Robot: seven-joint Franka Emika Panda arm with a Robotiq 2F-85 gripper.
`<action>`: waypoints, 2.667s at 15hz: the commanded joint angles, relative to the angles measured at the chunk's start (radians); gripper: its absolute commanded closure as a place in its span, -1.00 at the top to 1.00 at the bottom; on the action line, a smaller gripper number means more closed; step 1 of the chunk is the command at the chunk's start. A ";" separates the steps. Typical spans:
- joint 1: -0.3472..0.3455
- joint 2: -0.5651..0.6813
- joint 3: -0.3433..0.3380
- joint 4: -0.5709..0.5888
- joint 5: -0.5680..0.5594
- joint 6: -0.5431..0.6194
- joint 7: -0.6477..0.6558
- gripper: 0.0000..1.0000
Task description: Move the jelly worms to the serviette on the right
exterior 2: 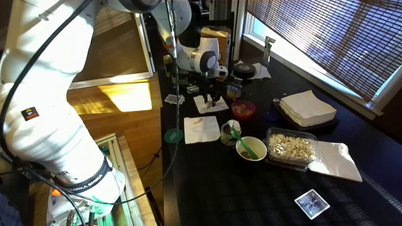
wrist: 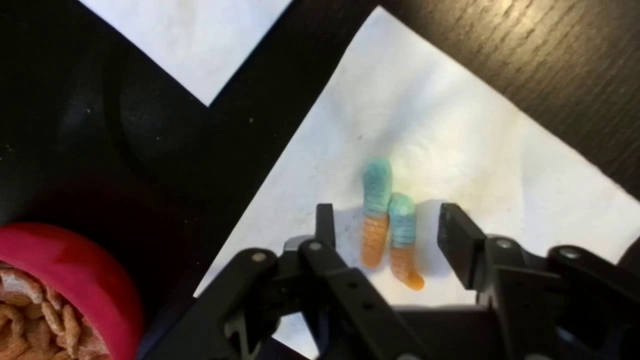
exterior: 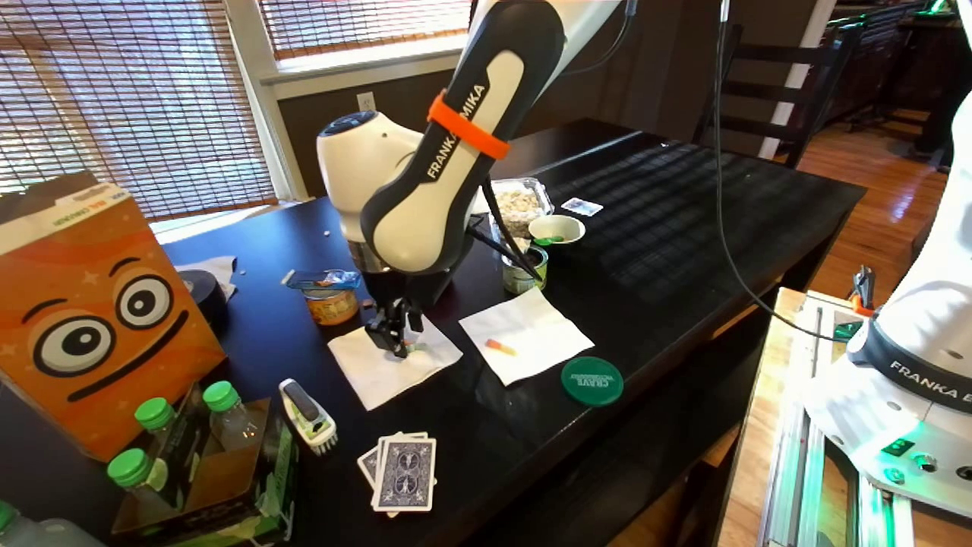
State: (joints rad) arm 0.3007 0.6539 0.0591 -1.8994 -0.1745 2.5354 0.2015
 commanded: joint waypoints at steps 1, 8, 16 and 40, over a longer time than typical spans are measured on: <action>-0.005 0.003 0.008 0.025 0.023 -0.038 -0.011 -0.02; -0.005 0.005 0.009 0.030 0.024 -0.045 -0.012 -0.30; -0.008 0.007 0.013 0.033 0.026 -0.058 -0.016 -0.42; -0.022 -0.330 0.058 -0.256 0.091 -0.079 0.037 -0.96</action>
State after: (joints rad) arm 0.3007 0.4303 0.0935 -1.9993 -0.1275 2.4205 0.2277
